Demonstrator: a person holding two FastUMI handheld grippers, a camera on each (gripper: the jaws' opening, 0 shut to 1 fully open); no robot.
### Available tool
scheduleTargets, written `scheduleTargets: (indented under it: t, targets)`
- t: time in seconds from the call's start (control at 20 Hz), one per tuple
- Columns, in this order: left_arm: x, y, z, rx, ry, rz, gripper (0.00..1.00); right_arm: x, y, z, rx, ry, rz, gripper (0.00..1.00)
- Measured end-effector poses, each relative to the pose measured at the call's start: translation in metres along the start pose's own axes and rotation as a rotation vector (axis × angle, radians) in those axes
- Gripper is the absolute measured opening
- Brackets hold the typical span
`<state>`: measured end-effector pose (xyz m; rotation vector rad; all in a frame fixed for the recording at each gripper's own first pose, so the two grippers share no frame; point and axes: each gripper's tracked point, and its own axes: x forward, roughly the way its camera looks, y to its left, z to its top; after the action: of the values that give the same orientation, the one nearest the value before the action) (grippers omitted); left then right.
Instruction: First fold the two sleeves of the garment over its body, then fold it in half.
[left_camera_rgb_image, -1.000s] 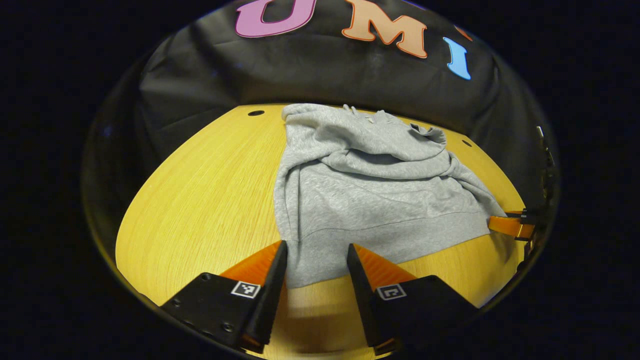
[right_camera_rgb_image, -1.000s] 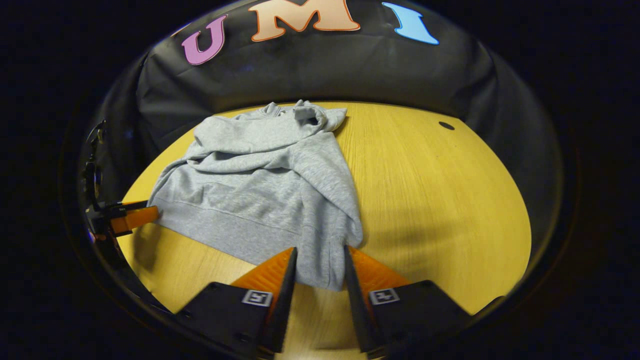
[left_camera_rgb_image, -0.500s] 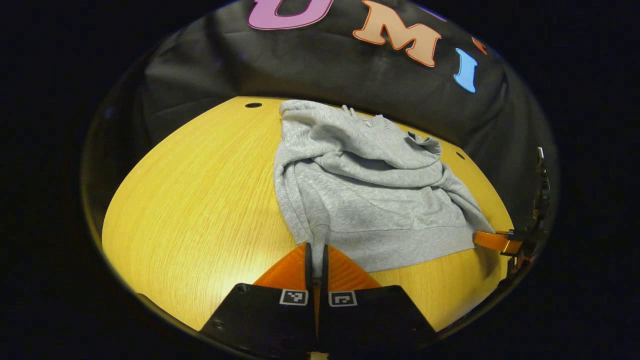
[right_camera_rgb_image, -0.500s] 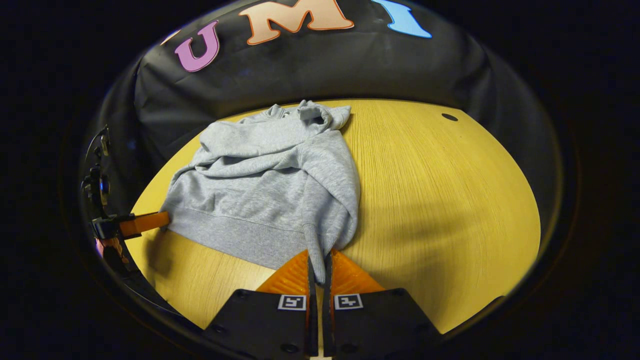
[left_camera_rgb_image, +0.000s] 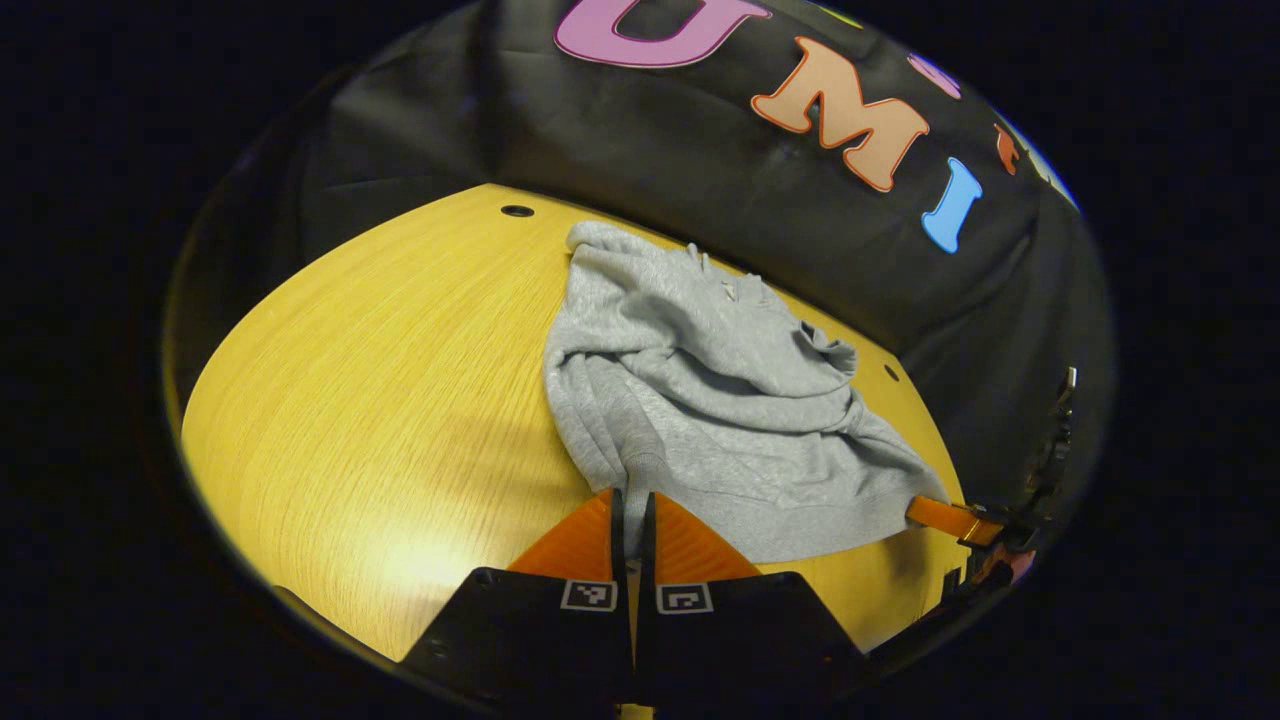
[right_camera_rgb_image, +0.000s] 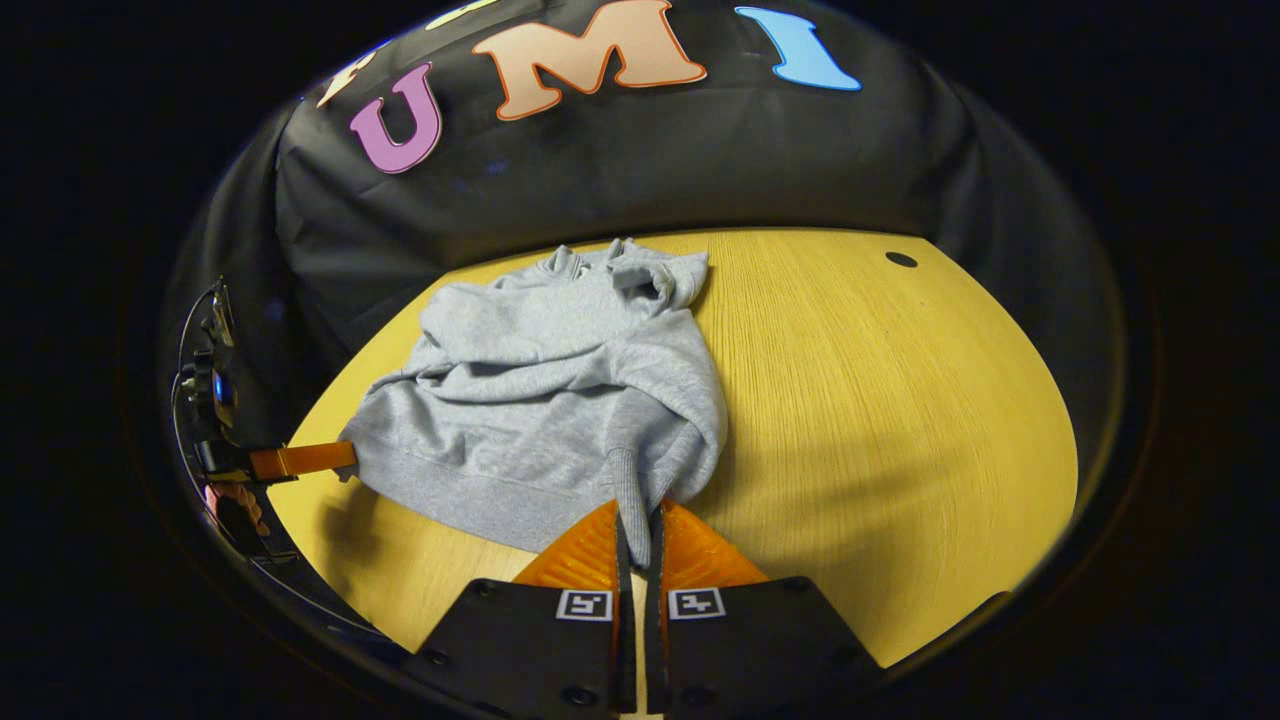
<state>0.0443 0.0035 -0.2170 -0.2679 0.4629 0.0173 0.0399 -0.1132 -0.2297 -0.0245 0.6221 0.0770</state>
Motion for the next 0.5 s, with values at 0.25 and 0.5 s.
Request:
scheduleTargets:
  t: [0.25, 0.5]
  targets:
    - [0.001, -0.018, 0.044, -0.02, -0.075, -0.041, 0.0, 0.0, -0.001, 0.041, 0.013, -0.072, 0.006, 0.06]
    - [0.022, -0.031, 0.095, -0.041, -0.17, -0.057, 0.0, 0.014, -0.002, 0.087, 0.007, -0.138, 0.007, 0.06]
